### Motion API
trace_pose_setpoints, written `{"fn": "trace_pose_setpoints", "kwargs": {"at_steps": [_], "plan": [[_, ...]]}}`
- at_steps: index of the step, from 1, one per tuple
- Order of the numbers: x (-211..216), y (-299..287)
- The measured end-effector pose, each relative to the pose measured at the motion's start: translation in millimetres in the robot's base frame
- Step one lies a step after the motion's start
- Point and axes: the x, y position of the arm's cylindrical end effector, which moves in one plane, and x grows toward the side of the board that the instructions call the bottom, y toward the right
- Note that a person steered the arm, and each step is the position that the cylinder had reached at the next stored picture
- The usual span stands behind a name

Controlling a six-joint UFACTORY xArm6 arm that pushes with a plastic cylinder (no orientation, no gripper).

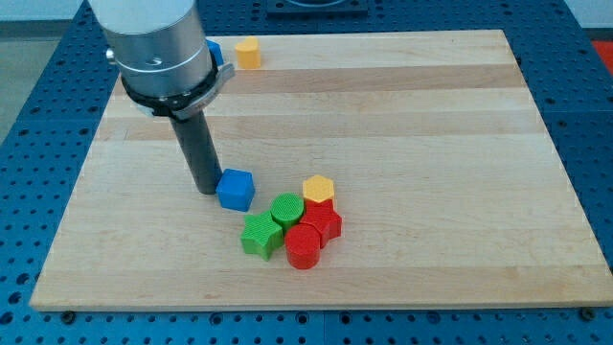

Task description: Push the blue cube to the top left of green circle

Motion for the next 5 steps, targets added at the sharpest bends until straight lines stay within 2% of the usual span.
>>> {"fn": "trace_pose_setpoints", "kwargs": {"at_steps": [4,5], "plan": [[7,42],[-22,42]]}}
